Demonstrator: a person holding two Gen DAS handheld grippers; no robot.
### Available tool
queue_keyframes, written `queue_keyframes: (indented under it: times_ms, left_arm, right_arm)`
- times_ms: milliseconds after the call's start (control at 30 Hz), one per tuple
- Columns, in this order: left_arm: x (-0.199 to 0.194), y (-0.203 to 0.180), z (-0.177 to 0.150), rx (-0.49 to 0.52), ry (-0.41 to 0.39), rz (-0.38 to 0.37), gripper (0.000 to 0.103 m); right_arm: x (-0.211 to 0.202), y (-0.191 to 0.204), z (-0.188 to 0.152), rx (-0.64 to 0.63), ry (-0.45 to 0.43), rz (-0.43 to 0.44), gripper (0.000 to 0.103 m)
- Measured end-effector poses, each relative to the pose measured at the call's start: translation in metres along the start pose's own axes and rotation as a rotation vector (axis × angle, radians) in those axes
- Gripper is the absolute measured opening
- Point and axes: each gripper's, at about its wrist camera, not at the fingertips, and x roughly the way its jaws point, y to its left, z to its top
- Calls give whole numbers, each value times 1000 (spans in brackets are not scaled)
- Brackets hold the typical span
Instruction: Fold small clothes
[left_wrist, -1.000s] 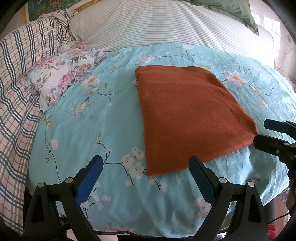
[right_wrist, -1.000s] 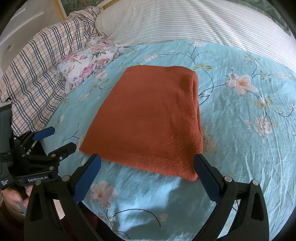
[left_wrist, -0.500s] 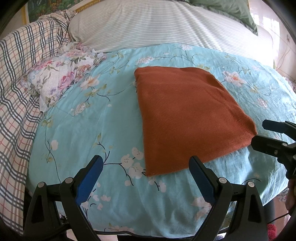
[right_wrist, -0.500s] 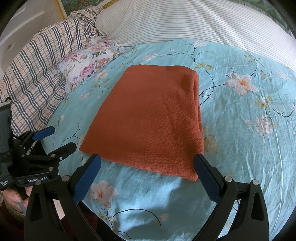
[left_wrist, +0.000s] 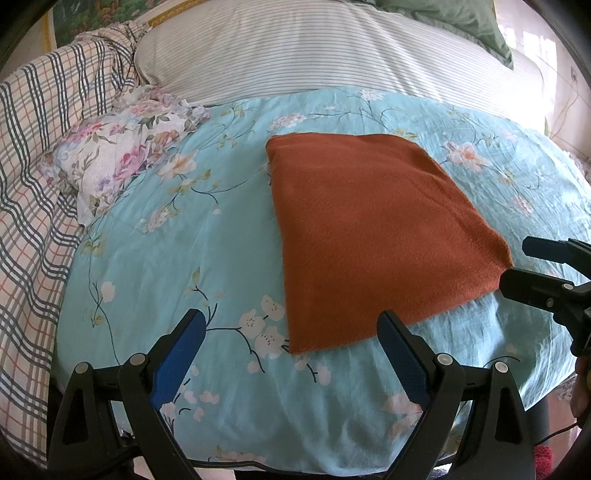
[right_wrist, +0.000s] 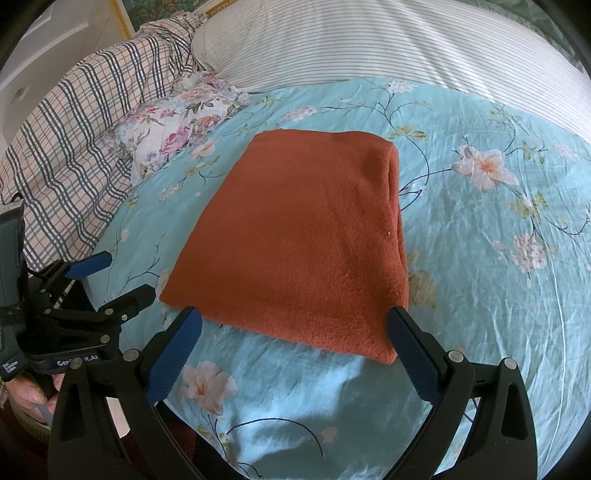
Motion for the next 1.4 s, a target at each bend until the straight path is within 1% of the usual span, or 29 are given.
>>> queue_keyframes:
  times_ms: [467, 567, 700, 833, 1000, 1167, 1400]
  left_arm:
    - [4, -2, 1, 8, 4, 0, 94]
    - [6, -1, 3, 6, 7, -10, 94]
    - [12, 1, 11, -6, 6, -40, 94]
    - [20, 3, 25, -7, -15, -25, 94]
    - [32, 4, 38, -17, -3, -39, 94]
    - [40, 3, 44, -22, 5, -30, 94]
    - [44, 5, 45, -26, 17, -19, 94]
  right_arm:
    - [1, 1, 1, 1, 1, 0, 100]
    - [2, 2, 2, -6, 2, -3, 100]
    - [10, -9, 14, -14, 1, -22, 100]
    - [18, -25, 28, 8, 2, -33, 100]
    - [25, -39, 42, 14, 3, -40, 100]
    - [33, -47, 49, 17, 14, -33, 100]
    - [41, -48, 52, 8, 28, -16, 100]
